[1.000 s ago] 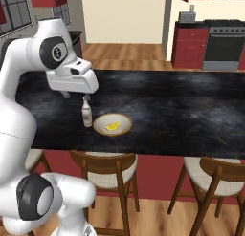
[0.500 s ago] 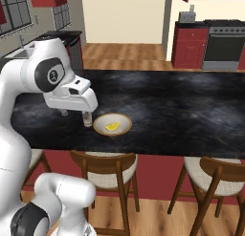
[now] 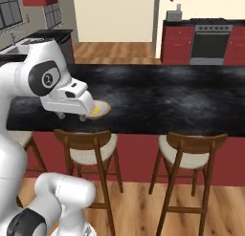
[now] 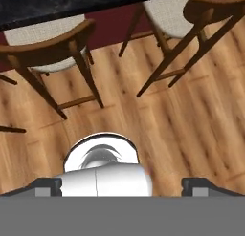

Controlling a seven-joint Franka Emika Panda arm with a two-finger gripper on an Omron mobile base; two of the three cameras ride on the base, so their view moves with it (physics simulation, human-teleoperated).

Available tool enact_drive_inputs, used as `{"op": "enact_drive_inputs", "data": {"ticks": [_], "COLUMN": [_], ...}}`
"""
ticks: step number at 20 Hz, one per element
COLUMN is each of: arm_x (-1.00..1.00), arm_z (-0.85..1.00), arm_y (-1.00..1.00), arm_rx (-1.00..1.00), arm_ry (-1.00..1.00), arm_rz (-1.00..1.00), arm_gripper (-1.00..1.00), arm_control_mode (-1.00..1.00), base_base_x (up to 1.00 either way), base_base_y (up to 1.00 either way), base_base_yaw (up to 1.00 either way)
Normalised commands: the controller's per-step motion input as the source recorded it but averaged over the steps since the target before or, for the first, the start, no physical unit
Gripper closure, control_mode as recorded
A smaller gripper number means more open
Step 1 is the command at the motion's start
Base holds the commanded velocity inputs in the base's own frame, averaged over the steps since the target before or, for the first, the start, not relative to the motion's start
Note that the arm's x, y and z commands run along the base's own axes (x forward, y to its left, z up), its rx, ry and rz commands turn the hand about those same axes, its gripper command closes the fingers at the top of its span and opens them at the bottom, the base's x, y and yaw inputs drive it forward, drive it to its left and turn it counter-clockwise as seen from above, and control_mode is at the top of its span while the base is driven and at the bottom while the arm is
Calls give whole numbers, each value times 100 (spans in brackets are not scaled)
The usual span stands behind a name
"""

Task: There is a bowl on the dining counter. Grab a lemon wedge from the fridge and place it in the bowl. Then get the liquor bottle and glass cup from the cabinet and place them next to the bowl.

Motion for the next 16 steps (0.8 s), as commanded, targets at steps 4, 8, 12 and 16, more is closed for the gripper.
{"op": "enact_drive_inputs", "data": {"ticks": [4, 8, 12, 16], "arm_x": [0, 0, 0, 0], "arm_z": [0, 0, 0, 0], "arm_y": [0, 0, 0, 0], "arm_rx": [0, 0, 0, 0], "arm_ry": [0, 0, 0, 0], "arm_rz": [0, 0, 0, 0], "arm_gripper": [-100, -100, -100, -100], "arm_control_mode": [100, 100, 100, 100], "base_base_x": [-4, 0, 5, 9], "base_base_y": [-100, -100, -100, -100], "base_base_yaw": [-6, -1, 0, 0]}}
